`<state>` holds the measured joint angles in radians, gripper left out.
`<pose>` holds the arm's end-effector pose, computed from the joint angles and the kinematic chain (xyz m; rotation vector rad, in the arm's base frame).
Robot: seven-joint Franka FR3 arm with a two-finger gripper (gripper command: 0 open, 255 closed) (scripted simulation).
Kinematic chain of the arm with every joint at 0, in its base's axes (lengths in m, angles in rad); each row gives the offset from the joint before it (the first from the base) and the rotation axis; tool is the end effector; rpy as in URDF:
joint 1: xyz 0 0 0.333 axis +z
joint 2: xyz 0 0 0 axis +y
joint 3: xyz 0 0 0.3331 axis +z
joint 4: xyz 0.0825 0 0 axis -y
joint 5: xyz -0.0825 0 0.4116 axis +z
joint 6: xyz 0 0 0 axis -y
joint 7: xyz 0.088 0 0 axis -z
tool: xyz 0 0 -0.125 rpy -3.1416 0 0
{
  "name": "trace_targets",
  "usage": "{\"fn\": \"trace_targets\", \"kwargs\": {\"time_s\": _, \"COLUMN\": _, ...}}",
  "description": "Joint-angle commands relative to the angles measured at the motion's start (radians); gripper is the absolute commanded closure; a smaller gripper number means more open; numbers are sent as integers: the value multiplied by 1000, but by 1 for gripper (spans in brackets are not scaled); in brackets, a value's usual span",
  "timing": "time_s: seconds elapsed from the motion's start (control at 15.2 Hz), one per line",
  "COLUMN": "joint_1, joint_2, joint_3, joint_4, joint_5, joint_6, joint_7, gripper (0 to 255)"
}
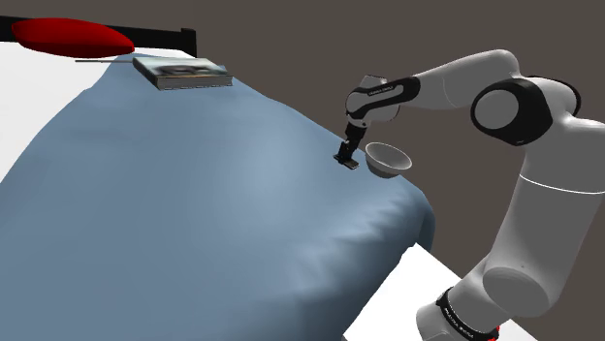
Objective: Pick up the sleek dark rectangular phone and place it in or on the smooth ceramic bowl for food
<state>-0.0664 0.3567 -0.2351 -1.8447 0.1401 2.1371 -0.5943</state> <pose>0.6301 -0.1791 0.3156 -3.0679 -0.3490 0.0496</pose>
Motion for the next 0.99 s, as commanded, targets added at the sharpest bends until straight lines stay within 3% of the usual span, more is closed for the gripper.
{"fn": "trace_targets", "kwargs": {"time_s": 0.0, "joint_1": 1, "joint_2": -9, "joint_3": -1, "joint_4": 7, "joint_5": -3, "joint_6": -18, "joint_7": 2, "gripper": 255}}
{"fn": "trace_targets", "kwargs": {"time_s": 0.92, "joint_1": 5, "joint_2": -82, "joint_3": -10, "joint_4": 100, "joint_5": -30, "joint_6": -181, "joint_7": 23, "gripper": 255}}
